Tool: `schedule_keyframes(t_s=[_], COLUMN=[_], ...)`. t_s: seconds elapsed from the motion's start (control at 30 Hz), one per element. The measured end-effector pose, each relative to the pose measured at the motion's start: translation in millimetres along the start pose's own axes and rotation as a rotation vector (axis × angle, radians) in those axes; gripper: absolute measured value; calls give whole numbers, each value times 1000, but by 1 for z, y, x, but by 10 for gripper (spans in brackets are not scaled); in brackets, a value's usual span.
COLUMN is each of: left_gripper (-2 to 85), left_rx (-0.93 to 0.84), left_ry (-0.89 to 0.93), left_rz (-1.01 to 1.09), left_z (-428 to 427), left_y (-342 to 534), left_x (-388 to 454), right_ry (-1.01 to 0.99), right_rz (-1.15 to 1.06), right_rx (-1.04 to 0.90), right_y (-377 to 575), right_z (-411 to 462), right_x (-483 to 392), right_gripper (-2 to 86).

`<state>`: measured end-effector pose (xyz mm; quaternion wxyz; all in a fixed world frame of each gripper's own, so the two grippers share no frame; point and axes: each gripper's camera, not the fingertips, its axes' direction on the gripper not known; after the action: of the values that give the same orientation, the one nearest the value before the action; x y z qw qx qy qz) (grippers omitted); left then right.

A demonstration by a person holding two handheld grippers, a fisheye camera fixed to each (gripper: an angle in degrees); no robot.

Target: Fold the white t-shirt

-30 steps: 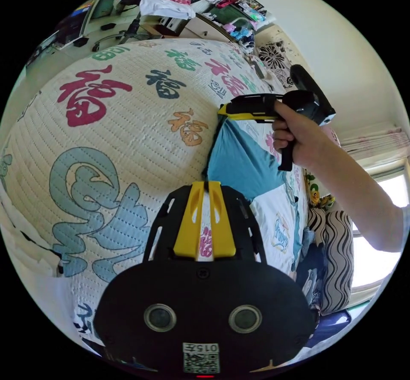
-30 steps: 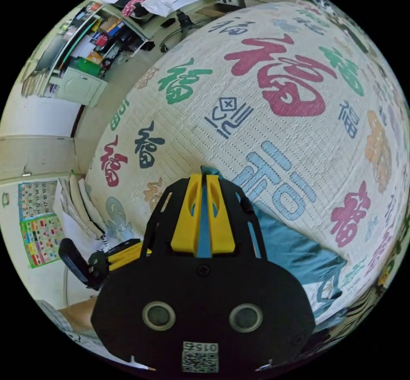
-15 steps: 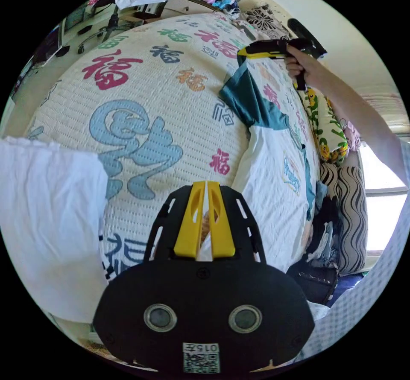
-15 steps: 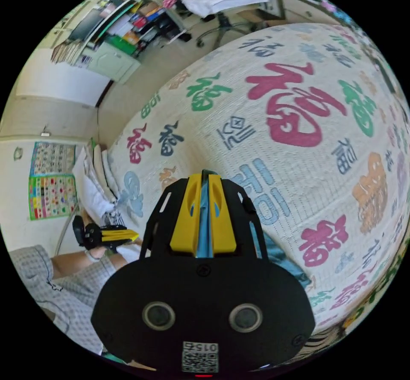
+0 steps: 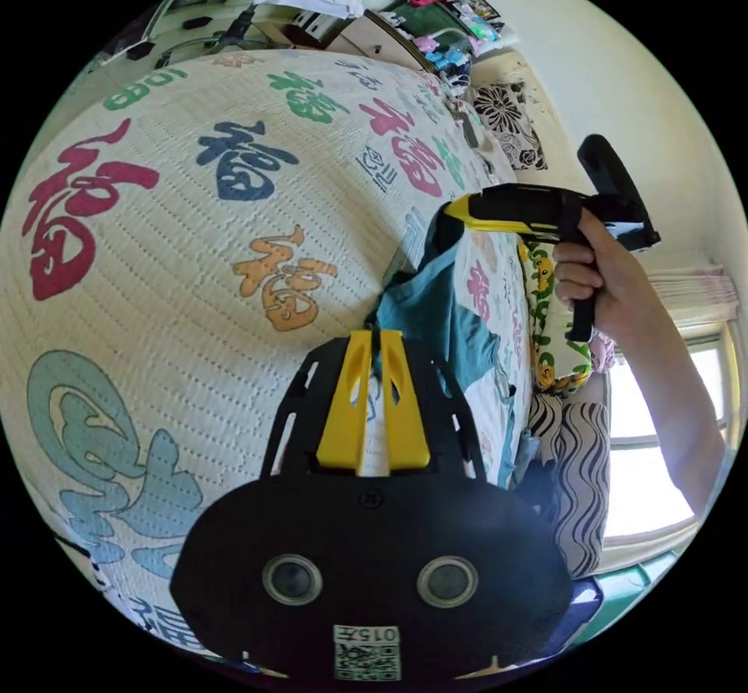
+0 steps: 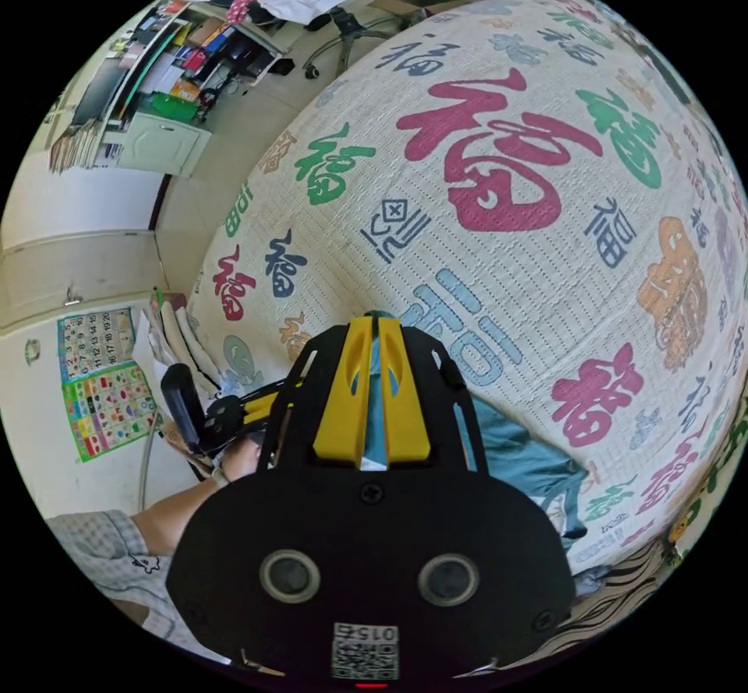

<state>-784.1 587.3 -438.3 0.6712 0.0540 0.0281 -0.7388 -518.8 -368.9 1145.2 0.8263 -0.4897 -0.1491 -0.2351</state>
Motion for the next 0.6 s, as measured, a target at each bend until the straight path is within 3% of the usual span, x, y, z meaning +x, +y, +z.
schedule_keyframes(t_s=[0.43, 0.6], left_gripper=[-2, 2], left_rx=[20, -21], left_ry=[-20, -54], left_rz=[-26, 36], left_z=[-23, -23], left_y=[72, 92], left_x=[-38, -39], right_ry=[201, 55], right_rz=[-224, -198], right_rx=[-114, -54], right_y=[31, 111], right_z=[28, 16], right_x=[-28, 8], right_gripper=[3, 0])
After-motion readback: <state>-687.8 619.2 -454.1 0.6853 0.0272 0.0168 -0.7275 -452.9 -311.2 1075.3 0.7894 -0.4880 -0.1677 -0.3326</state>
